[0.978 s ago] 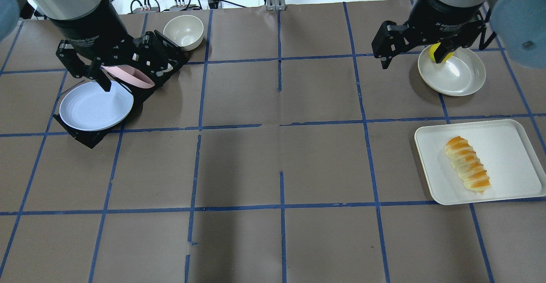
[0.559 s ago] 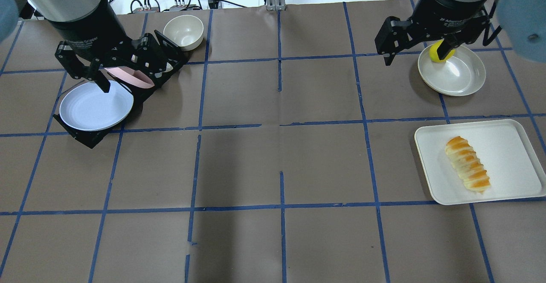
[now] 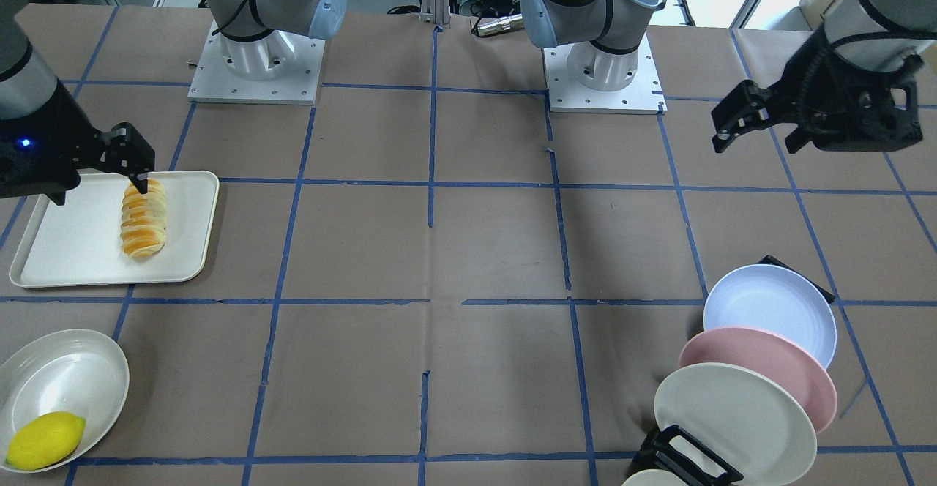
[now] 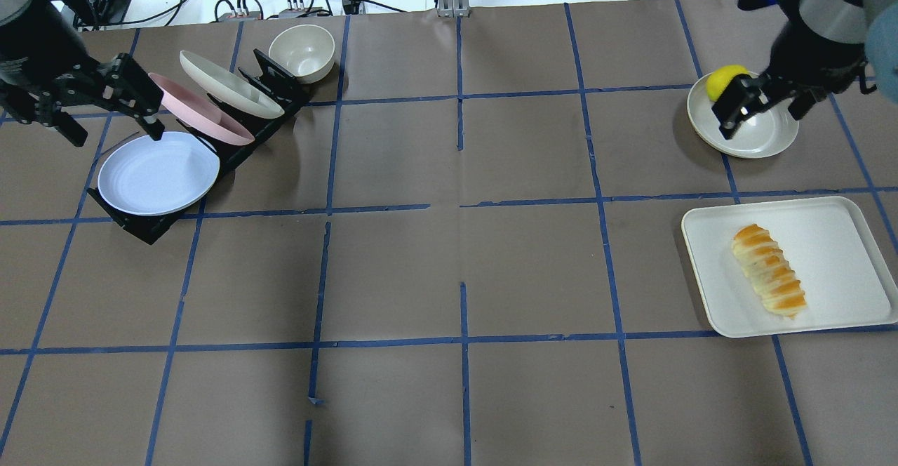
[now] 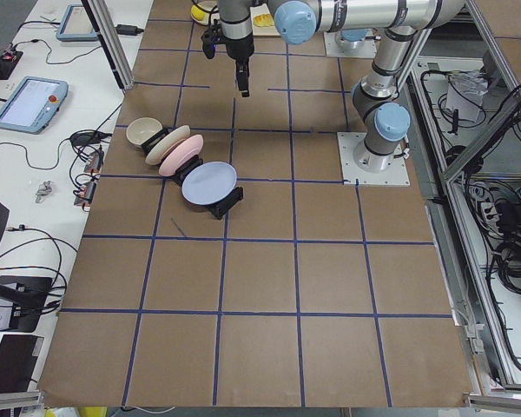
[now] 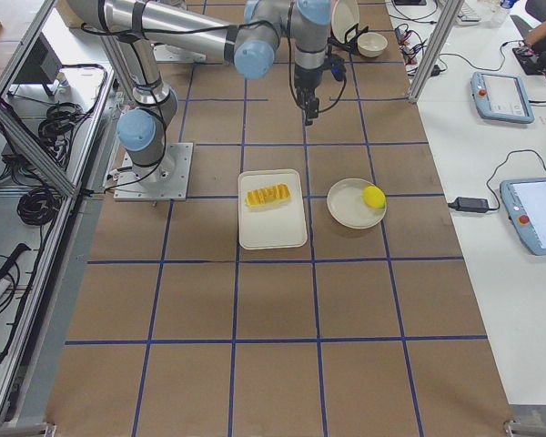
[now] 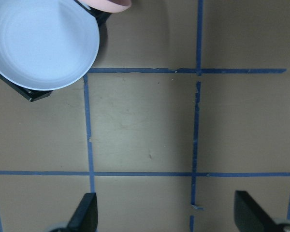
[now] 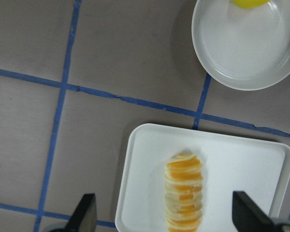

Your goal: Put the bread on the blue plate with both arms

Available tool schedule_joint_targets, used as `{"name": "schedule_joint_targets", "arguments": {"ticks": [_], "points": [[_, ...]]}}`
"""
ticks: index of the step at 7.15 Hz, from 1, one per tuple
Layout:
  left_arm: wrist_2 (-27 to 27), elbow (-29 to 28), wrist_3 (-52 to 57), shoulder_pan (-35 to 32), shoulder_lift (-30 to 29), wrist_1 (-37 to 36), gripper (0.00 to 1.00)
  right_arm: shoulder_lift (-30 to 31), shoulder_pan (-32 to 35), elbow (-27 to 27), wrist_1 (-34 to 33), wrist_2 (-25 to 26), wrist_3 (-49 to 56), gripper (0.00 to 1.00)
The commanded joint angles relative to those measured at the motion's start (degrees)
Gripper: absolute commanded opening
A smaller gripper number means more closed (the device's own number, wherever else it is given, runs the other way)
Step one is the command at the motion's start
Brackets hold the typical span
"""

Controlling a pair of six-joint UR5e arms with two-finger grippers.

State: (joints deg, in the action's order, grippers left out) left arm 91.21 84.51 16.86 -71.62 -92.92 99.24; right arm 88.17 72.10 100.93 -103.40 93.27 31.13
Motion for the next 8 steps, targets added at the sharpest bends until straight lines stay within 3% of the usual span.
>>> {"name": "schedule_joint_targets", "arguments": {"ticks": [1,3,5,8], "points": [[0.7,-2.1,9.6,9.2,-6.4,-2.8,1.00,-0.4,-8.2,12.7,-10.9,-0.1,4.5,0.97],[0.7,-2.0,19.1,13.5,-14.1,-14.3,1.00,-1.7,-11.5,22.1,-19.3,-0.1,4.5,0.96],[-0.3,-2.1,21.3,16.1,-22.5,-22.0,1.00,-6.6,-11.7,23.2,-22.0,0.5,4.6,0.95],[-2.6,-2.1,21.5,15.7,-28.5,-28.5,0.96,-10.4,-12.8,23.0,-24.0,0.5,4.5,0.94]]}}
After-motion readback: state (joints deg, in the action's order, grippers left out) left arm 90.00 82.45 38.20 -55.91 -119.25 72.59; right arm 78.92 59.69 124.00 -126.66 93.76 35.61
